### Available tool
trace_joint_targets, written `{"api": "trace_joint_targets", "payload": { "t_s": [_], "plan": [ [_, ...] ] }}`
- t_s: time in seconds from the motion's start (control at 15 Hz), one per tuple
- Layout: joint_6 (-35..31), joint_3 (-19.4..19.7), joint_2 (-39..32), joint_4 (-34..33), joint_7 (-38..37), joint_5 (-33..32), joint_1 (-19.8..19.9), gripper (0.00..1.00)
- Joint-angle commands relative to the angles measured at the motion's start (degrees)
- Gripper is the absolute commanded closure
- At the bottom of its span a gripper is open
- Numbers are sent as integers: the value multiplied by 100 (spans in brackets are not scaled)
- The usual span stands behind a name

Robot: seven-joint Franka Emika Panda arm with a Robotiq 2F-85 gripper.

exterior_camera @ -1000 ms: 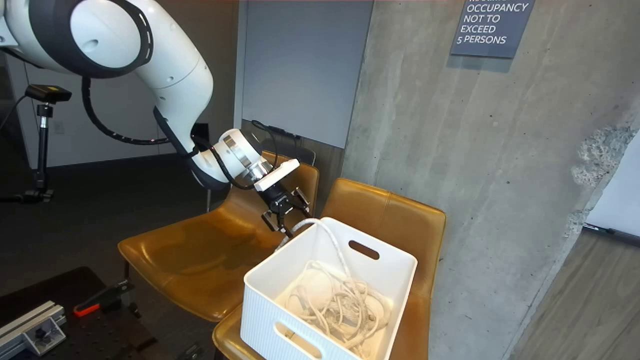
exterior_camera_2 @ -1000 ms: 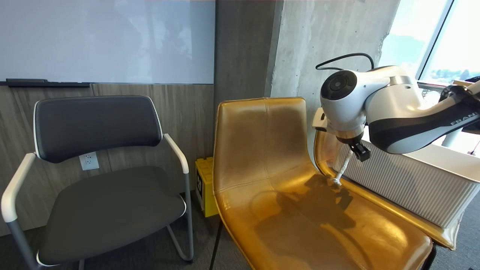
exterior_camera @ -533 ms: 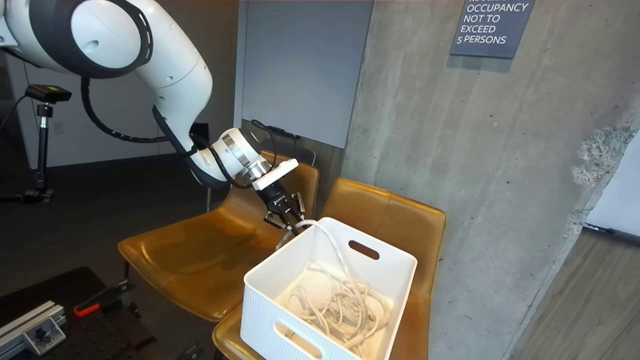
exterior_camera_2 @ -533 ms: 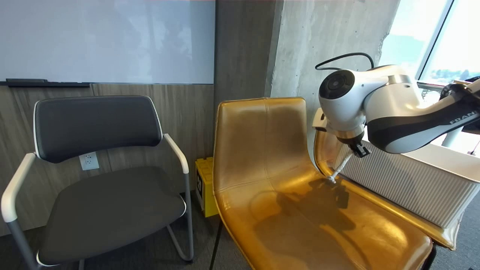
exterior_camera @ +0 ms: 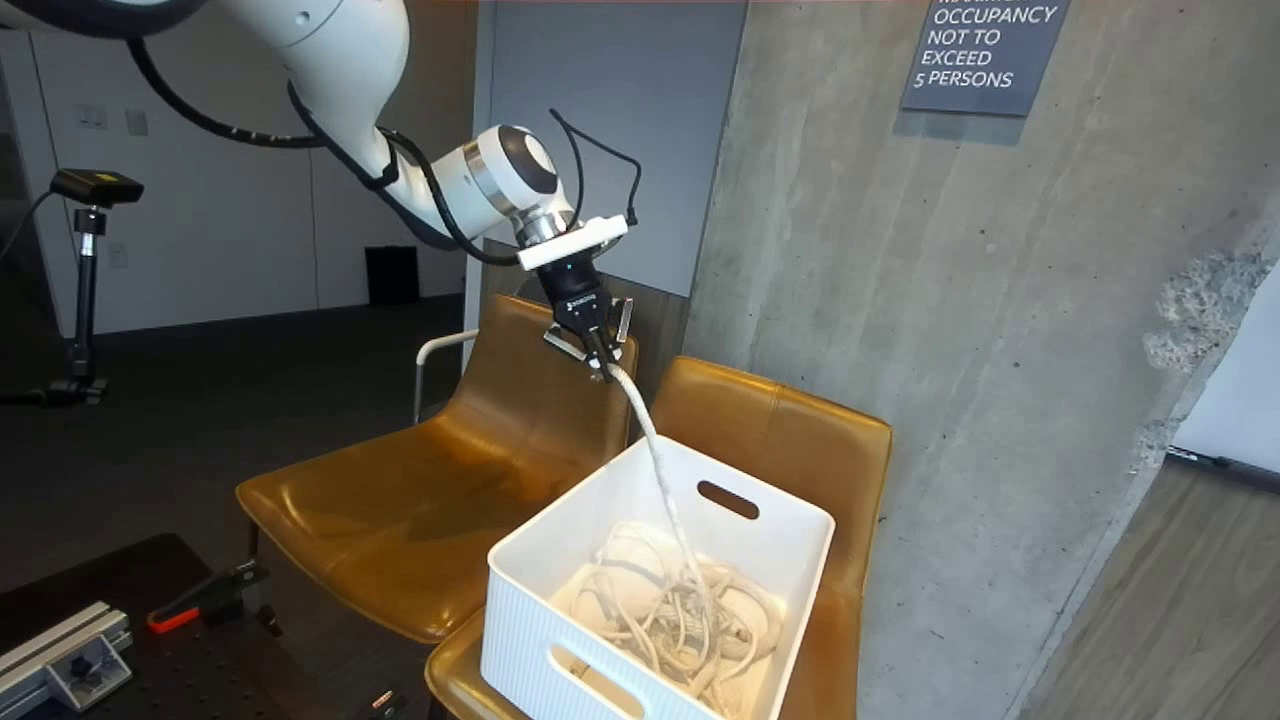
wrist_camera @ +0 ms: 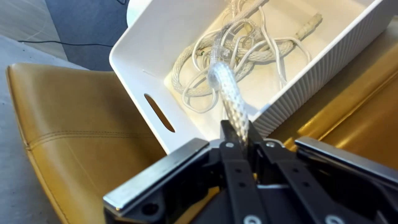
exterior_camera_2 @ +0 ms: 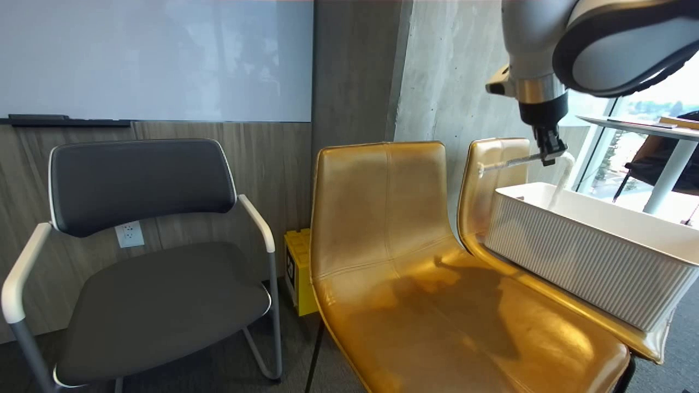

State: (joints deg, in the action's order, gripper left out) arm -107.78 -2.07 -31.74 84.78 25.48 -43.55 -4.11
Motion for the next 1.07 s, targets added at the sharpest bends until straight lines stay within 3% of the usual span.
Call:
{"api": "trace_joint_targets", "payload": {
  "t_s": [0.0, 0.27, 0.67, 0.73, 0.8, 1.0],
  "plan": [
    [592, 73, 459, -429, 306, 856, 456, 97],
    [728, 316, 667, -401, 292, 1810, 1018, 97],
    [28, 444, 659, 118, -6, 3409, 1720, 97],
    [-78, 459, 661, 224, -30, 3614, 1790, 64],
    [-204, 468, 668, 347, -60, 3797, 1841, 64],
    [-706, 463, 749, 805, -120, 4119, 1866, 42]
  ]
}}
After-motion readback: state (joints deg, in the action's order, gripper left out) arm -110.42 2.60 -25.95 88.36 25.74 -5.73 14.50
